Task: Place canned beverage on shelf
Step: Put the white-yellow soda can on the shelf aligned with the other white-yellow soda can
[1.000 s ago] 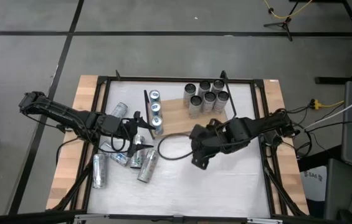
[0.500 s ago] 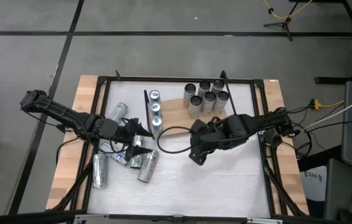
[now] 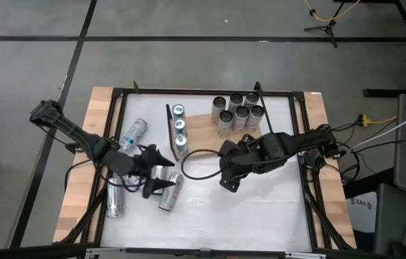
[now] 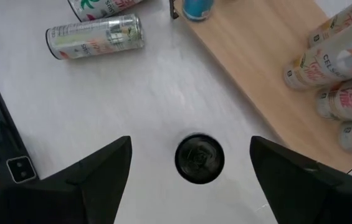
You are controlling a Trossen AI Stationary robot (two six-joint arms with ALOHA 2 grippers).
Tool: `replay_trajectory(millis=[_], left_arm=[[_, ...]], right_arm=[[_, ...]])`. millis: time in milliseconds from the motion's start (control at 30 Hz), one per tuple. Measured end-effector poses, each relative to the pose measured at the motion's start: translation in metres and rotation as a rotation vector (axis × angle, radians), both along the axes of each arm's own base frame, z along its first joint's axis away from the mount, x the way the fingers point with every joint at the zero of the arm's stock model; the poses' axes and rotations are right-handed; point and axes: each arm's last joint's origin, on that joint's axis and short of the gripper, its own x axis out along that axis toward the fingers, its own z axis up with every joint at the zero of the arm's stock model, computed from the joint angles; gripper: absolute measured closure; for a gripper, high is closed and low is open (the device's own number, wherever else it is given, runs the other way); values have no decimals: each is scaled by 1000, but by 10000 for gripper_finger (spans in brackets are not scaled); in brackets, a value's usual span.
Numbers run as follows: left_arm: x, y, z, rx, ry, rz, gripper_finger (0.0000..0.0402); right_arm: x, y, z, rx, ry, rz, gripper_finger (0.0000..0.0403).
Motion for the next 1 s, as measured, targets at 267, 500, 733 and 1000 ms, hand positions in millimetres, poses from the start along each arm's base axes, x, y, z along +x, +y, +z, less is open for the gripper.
replay_trajectory(millis=[267, 500, 733, 1000], left_arm=[[24, -16, -13, -28, 377, 132, 49], [32, -32, -55, -197, 686, 205, 49], [37, -55, -86, -325, 856, 276, 49], [42, -72, -105, -421, 876, 390, 49]], right_arm=[[0, 0, 0, -21, 6, 48, 81], [0, 0, 0, -44, 13, 102, 81], [0, 0, 0, -70, 18, 163, 81], [0, 0, 0, -99, 25, 230, 81]])
